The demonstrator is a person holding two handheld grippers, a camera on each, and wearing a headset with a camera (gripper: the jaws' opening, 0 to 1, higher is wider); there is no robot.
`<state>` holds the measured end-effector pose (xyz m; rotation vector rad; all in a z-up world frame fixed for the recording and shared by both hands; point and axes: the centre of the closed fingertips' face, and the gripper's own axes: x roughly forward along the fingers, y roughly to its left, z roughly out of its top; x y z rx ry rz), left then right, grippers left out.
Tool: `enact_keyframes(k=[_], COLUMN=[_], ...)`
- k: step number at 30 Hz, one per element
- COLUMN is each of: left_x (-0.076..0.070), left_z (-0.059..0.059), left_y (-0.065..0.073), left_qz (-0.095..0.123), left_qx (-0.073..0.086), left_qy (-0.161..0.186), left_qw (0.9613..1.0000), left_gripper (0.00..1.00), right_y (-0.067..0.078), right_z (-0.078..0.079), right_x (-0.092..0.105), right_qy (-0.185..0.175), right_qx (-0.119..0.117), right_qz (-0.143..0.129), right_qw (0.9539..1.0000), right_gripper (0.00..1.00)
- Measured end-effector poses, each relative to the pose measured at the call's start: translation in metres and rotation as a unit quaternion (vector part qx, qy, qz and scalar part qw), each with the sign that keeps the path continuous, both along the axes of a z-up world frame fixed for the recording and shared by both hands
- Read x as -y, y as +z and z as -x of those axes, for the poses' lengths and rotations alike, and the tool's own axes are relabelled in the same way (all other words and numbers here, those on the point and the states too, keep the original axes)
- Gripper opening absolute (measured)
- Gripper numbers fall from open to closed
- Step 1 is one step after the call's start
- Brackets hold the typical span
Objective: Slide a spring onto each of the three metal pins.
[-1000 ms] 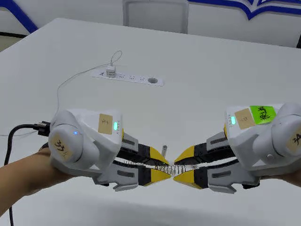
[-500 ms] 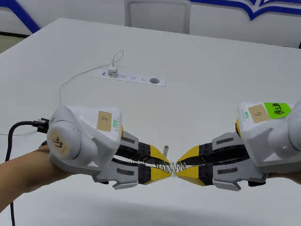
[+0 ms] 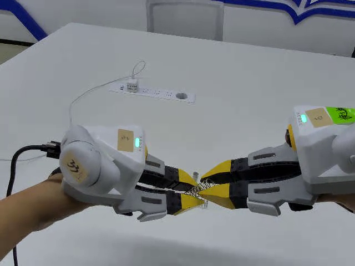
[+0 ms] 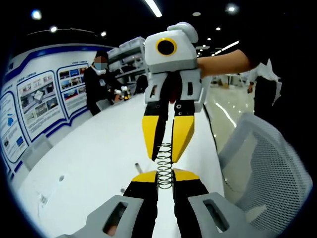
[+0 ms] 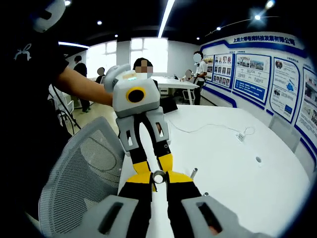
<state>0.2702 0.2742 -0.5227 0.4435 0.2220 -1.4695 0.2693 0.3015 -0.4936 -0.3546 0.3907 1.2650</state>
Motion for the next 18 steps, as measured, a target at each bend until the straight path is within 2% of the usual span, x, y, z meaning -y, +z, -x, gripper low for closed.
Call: enact_keyframes(k=[7,10,12,16,18], left_x=[-0.001,-0.002,-0.004,-0.004,-0.005], left_z=[-0.001,-0.004,-0.007,-0.008,-0.01], left_y=[0.0,0.001,0.002,0.008,0.007], left_qz=[0.001,0.003,0.007,0.025,0.023], left_qx=[-0.005,-0.011,-0.007,-0.041,-0.036], left_qy=[0.009,0.018,0.026,0.038,0.041], left_qw=[1.0,0.9998,0.9996,0.9981,0.9982], left_gripper=[0.1,0.1,0.1,0.13,0.19], right_y=[0.003,0.004,0.005,0.011,0.013], right_z=[-0.002,-0.004,-0.008,-0.011,-0.013], right_x=[-0.008,-0.009,-0.008,-0.009,-0.009], right_qy=[-0.005,-0.014,-0.028,-0.036,-0.037], right_qx=[0.002,0.007,0.007,0.004,0.008], right_qz=[-0.008,-0.008,-0.011,-0.021,-0.019], right_qw=[1.0,0.9999,0.9995,0.9991,0.9991], right_gripper=[0.1,0.1,0.1,0.1,0.1])
